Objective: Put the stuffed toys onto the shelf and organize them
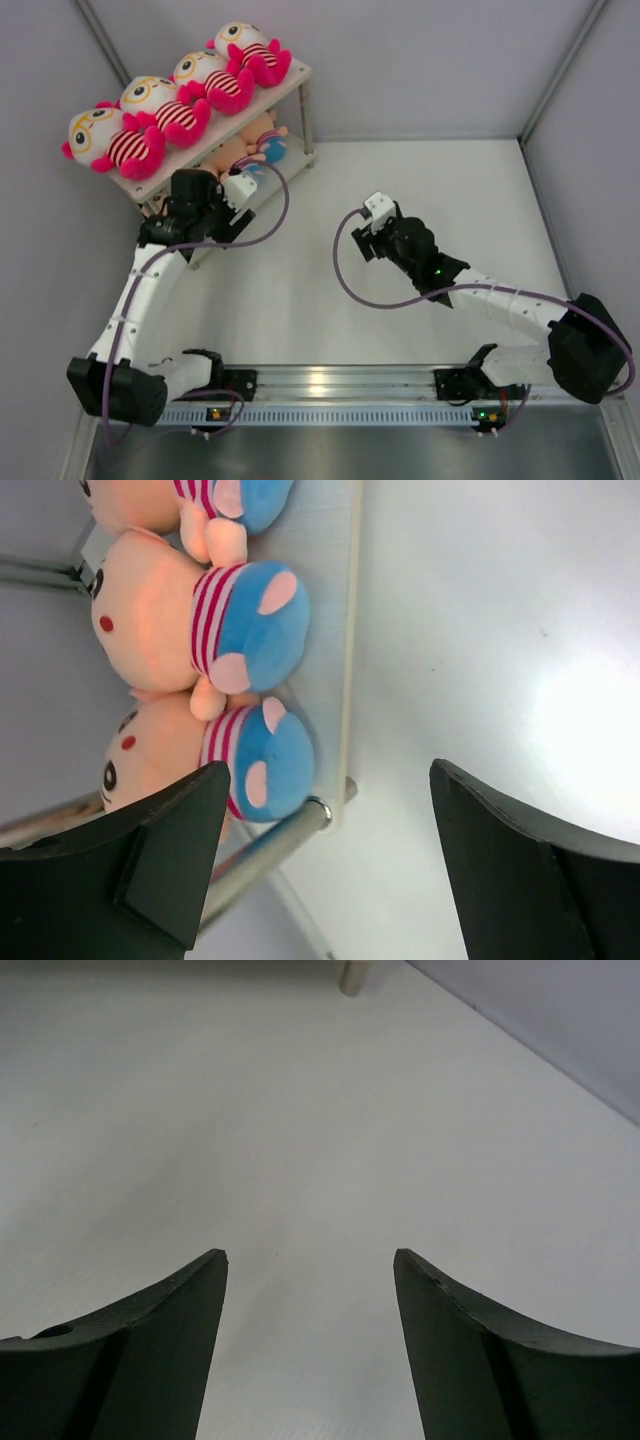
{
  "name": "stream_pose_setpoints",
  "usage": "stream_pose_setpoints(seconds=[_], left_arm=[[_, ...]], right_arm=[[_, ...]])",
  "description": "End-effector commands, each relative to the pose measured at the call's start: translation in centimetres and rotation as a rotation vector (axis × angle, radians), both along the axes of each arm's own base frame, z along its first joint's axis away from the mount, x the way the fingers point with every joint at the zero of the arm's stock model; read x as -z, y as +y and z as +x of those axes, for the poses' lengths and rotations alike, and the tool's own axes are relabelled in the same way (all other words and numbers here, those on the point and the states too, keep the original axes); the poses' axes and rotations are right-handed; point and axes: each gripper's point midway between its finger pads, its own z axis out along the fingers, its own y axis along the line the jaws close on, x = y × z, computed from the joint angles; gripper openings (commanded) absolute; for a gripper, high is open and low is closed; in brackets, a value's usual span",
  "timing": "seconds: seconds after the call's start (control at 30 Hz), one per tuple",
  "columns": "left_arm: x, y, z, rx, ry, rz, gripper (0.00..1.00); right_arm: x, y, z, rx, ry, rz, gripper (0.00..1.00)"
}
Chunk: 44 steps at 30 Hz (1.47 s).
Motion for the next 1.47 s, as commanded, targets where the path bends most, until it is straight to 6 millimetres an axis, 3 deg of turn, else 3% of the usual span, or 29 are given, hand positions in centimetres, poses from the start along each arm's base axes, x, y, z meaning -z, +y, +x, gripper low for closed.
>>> stream_pose_setpoints(seconds=[0.0,0.03,0.07,0.1,0.13,0.2,0.23,0.3,0.33,0.4,0.43,0.47,0.53,0.63,0.87,1.17,1.43], left_arm=[[1.1,-1.1,-5.0,-0.043,0.088,-0.153,0.88],[1.7,-0.7,-5.8,-0.055,0.088,-0.142,0.88],[4.3,0.2,-7.3,-0.08,0.134,-0.103,0.88],[4.3,0.9,-8.5,-0.097,0.101,-0.088,0.88],[7.2,1.9,-10.1,-0.123,0.151,-0.046,0.88],[8.3,3.9,-12.1,-0.188,0.107,0.016,0.88],[11.1,4.8,-13.6,-0.188,0.15,0.065,0.89],[11.6,6.7,-15.1,-0.234,0.072,0.129,0.89],[13.4,7.4,-16.1,-0.229,0.085,0.177,0.89],[12.5,8.6,-16.6,-0.266,-0.049,0.209,0.91],[13.2,9.0,-16.9,-0.267,-0.069,0.228,0.92],[12.2,9.2,-16.9,-0.283,-0.161,0.212,0.97],[12.5,9.4,-17.0,-0.314,-0.218,0.191,0.98],[14.4,8.8,-17.2,-0.319,-0.164,0.136,0.98],[13.7,10.8,-17.6,-0.497,-0.212,0.099,0.98],[14.0,13.4,-18.0,-0.705,-0.266,0.114,0.98],[14.0,13.9,-18.0,-0.746,-0.287,0.111,0.98]], right_arm=[[-1.2,-3.6,1.9,0.189,0.096,0.138,0.69],[-1.4,-4.6,2.1,0.23,0.11,0.167,0.69],[-1.0,-6.7,2.8,0.297,0.132,0.183,0.69],[-0.8,-7.9,3.0,0.345,0.153,0.213,0.69],[-0.2,-9.5,2.5,0.389,0.175,0.212,0.69],[0.1,-13.1,2.8,0.518,0.185,0.244,0.71],[0.6,-14.7,1.8,0.56,0.203,0.238,0.73],[1.6,-18.1,1.1,0.673,0.216,0.254,0.75],[0.7,-19.1,0.6,0.697,0.191,0.284,0.78],[1.5,-21.4,-0.4,0.777,0.194,0.304,0.81],[0.8,-22.1,-0.8,0.795,0.165,0.331,0.86],[0.7,-22.8,-1.1,0.826,0.149,0.344,0.88],[0.8,-23.3,-1.6,0.839,0.126,0.366,0.94],[0.6,-23.4,-1.5,0.851,0.106,0.395,0.99],[1.0,-25.6,-1.6,1.031,0.095,0.458,0.99],[0.1,-24.9,-0.4,1.015,0.066,0.553,0.99],[0.2,-24.1,0.1,0.94,0.035,0.55,1.0]])
